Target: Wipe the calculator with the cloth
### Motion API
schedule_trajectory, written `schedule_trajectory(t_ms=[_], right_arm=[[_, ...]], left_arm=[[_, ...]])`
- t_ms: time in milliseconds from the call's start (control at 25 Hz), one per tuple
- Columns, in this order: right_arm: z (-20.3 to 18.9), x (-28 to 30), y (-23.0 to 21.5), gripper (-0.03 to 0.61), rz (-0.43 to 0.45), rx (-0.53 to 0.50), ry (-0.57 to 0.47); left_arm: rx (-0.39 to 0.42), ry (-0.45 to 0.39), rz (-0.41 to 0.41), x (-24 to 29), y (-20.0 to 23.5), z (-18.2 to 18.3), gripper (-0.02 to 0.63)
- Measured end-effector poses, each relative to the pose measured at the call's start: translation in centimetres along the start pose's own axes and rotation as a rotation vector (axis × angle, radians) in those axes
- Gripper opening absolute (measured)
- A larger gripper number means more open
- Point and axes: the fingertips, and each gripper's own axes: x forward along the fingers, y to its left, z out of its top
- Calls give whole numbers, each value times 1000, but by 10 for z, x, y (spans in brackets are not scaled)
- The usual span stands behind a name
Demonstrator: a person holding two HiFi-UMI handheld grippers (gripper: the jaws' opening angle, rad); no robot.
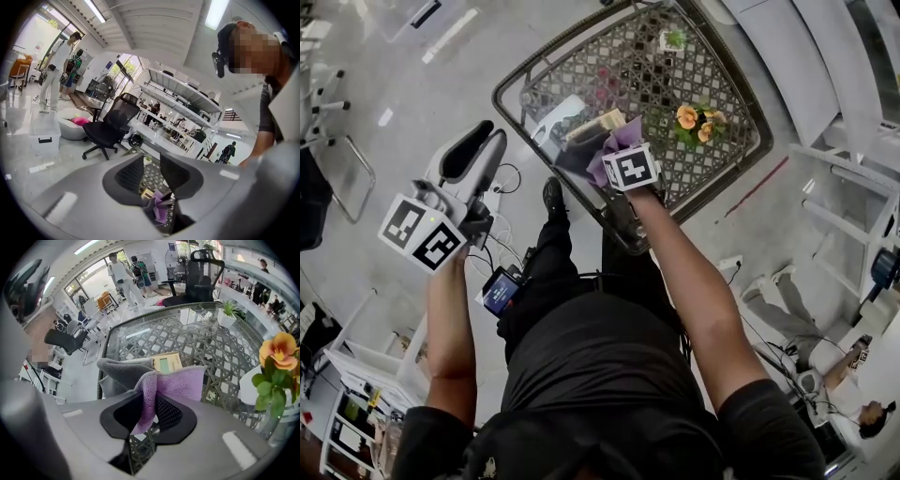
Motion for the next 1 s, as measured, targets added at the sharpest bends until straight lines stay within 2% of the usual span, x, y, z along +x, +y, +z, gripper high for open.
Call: schedule_trajectory(t_ms=[600, 1000], right_arm=[[-37, -1, -43, 74, -80, 31, 82], [-53, -4, -50, 75, -51, 113, 97]], left_arm=[[11, 1, -7, 6, -6, 6, 140], [18, 20, -28, 10, -16, 3, 140]])
